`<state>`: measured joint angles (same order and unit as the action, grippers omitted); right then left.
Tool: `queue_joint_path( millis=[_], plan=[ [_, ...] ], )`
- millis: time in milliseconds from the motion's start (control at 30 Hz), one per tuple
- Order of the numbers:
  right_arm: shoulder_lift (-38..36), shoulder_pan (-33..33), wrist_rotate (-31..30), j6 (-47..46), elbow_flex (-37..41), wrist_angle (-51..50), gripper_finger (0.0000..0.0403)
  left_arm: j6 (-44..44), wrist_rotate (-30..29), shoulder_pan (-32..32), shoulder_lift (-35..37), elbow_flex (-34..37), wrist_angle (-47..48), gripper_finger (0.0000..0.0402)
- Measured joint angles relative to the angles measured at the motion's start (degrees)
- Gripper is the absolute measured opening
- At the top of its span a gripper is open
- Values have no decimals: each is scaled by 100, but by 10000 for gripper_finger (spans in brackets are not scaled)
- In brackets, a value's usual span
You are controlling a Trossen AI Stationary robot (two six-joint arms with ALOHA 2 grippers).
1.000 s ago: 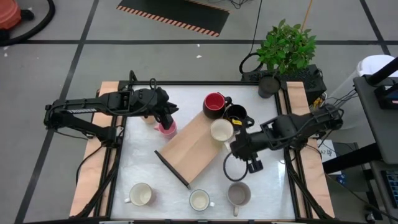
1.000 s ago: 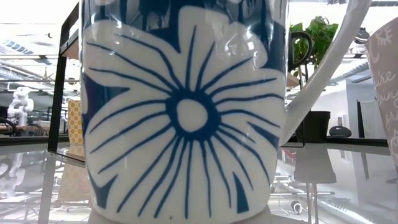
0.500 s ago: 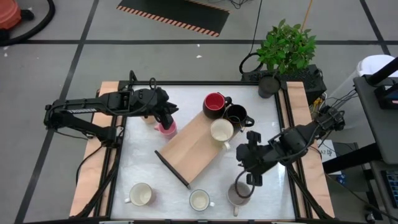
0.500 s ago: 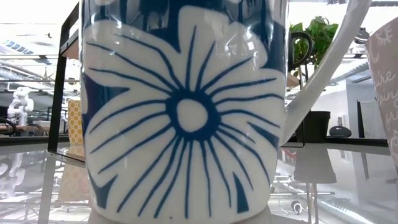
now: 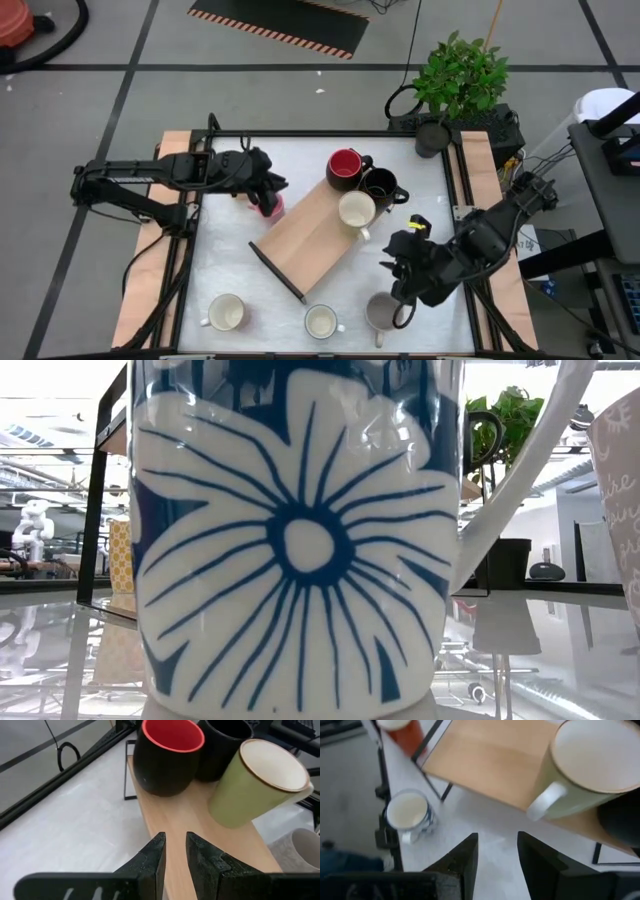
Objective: Place coffee mugs
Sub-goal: Put the white mug on top of the shelf
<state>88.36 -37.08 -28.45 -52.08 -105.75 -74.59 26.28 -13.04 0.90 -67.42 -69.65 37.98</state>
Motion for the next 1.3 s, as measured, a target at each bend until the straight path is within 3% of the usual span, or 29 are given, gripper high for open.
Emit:
queue_joint_path(
  millis=[300,500,700,833,967,1300],
  plan=[
    [-2,-247,-805,-797,431,346,125,113,-50,-104,0,0,2,78],
    [2,-249,-750,-143,1245,1928,141,218,-52,-109,0,0,6,78],
    [4,-229,-752,185,1934,3321,195,389,-57,-217,0,0,166,78],
    [4,-229,-791,-171,1994,2972,236,520,-61,-309,0,0,377,78],
    [4,-229,-1216,-525,1998,2423,261,612,-108,-410,0,0,502,78],
    [4,-95,-1886,-1064,1998,1413,270,772,-540,-687,0,0,553,78]
  ],
)
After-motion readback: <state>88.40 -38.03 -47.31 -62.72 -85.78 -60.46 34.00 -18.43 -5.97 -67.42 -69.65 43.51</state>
